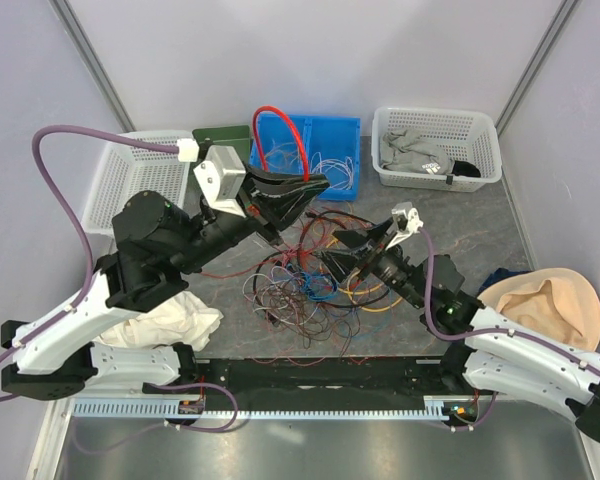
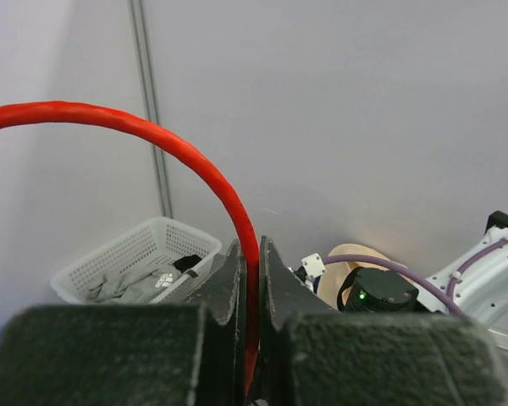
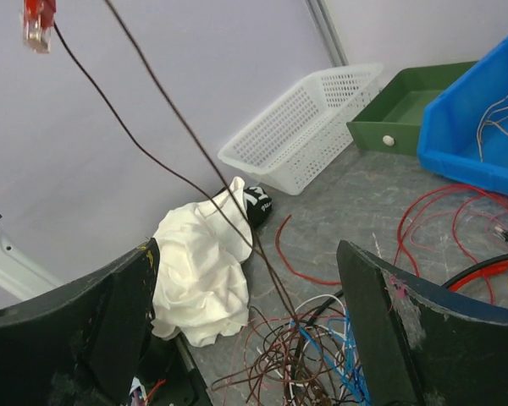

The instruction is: Untangle the cables

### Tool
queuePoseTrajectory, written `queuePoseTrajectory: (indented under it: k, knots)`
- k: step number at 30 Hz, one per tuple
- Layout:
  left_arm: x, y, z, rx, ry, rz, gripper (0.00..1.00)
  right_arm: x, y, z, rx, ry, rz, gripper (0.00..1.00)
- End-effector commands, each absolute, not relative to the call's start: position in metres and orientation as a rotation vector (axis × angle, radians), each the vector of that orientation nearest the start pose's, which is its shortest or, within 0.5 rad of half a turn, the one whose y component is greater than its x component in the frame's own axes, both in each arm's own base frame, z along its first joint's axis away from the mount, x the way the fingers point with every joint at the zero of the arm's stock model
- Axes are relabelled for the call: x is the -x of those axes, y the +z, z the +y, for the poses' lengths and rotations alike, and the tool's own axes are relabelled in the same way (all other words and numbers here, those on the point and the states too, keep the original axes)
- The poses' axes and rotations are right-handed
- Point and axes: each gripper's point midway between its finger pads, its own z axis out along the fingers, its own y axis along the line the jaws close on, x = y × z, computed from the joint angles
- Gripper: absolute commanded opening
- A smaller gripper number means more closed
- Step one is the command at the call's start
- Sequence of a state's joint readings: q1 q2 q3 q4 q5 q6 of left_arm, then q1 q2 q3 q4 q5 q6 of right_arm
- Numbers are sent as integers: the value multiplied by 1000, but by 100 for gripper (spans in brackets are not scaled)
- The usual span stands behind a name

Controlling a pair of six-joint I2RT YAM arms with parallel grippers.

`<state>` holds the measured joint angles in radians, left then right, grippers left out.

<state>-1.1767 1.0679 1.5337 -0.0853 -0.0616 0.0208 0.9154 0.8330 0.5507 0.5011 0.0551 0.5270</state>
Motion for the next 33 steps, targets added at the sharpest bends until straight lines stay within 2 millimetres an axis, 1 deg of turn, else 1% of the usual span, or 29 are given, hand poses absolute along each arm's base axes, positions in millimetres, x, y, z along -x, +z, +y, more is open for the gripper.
queuePoseTrajectory:
  k: [1, 2, 3, 5, 6, 7, 8, 9, 10, 11, 12, 13, 15, 16, 17, 18, 19, 20, 21, 22, 23, 25, 26, 28, 29, 30, 31, 32, 33]
  knots:
    - [-143, 580, -293, -639, -913, 1018, 2, -187, 306, 298, 366, 1224, 1442, 92]
    - [-143, 579, -297, -648, -915, 1021, 2, -185, 305, 303, 390, 1238, 1439, 92]
    - [-142, 584, -295, -648, -919, 1012, 2, -183, 312, 308, 411, 1257, 1420, 92]
    - [-141, 584, -299, -665, -928, 1015, 2, -188, 300, 319, 436, 1241, 1459, 92]
    - [-139, 587, -299, -665, -939, 1009, 2, -192, 303, 322, 433, 1233, 1453, 92]
    - [-136, 587, -301, -679, -952, 1004, 2, -201, 293, 327, 426, 1203, 1482, 93]
    - [-134, 587, -301, -685, -958, 1003, 2, -206, 291, 330, 425, 1187, 1490, 93]
    - [-134, 586, -302, -689, -964, 1005, 2, -211, 299, 335, 420, 1184, 1474, 92]
    - [-132, 586, -301, -691, -968, 1004, 2, -218, 286, 344, 429, 1166, 1505, 91]
    - [-133, 585, -302, -693, -970, 1009, 2, -223, 285, 349, 435, 1156, 1503, 91]
    - [-132, 583, -302, -696, -970, 1011, 2, -228, 294, 355, 431, 1160, 1479, 89]
    - [-134, 582, -302, -694, -965, 1016, 2, -236, 277, 366, 444, 1145, 1519, 75]
    - [-136, 581, -302, -692, -951, 1025, 2, -242, 273, 376, 447, 1147, 1541, 41]
    - [-139, 582, -299, -682, -934, 1032, 2, -244, 261, 379, 448, 1143, 1572, 13]
    - [-140, 585, -296, -672, -922, 1030, 2, -243, 249, 378, 447, 1138, 1600, 2]
    - [-144, 586, -293, -667, -889, 1031, 2, -242, 240, 376, 428, 1141, 1627, 0]
    - [-150, 586, -288, -644, -854, 1047, 2, -241, 236, 371, 416, 1135, 1638, 0]
    - [-153, 589, -285, -634, -829, 1046, 2, -236, 216, 364, 412, 1120, 1685, 0]
    - [-156, 591, -283, -635, -790, 1041, 2, -232, 213, 357, 394, 1121, 1694, 0]
    - [-162, 592, -278, -611, -756, 1049, 2, -229, 203, 351, 383, 1109, 1722, 0]
    - [-166, 596, -277, -605, -732, 1044, 2, -223, 176, 340, 378, 1078, 1794, 0]
    - [-175, 601, -272, -579, -672, 1041, 2, -215, 164, 327, 351, 1075, 1835, 0]
    - [-179, 601, -274, -576, -652, 1040, 2, -210, 141, 314, 335, 1030, 1890, 0]
    - [-190, 601, -273, -560, -594, 1043, 2, -204, 141, 301, 293, 1031, 1884, 0]
    - [-195, 601, -273, -551, -577, 1047, 2, -199, 129, 292, 288, 1014, 1912, 0]
    - [-206, 594, -278, -551, -547, 1068, 2, -197, 137, 288, 282, 1027, 1886, 0]
    - [-212, 592, -278, -541, -529, 1080, 2, -194, 139, 285, 282, 1026, 1882, 0]
    - [-218, 587, -279, -539, -512, 1094, 2, -193, 132, 278, 288, 995, 1901, 0]
    - [-228, 581, -280, -533, -489, 1114, 2, -192, 141, 275, 280, 999, 1872, 0]
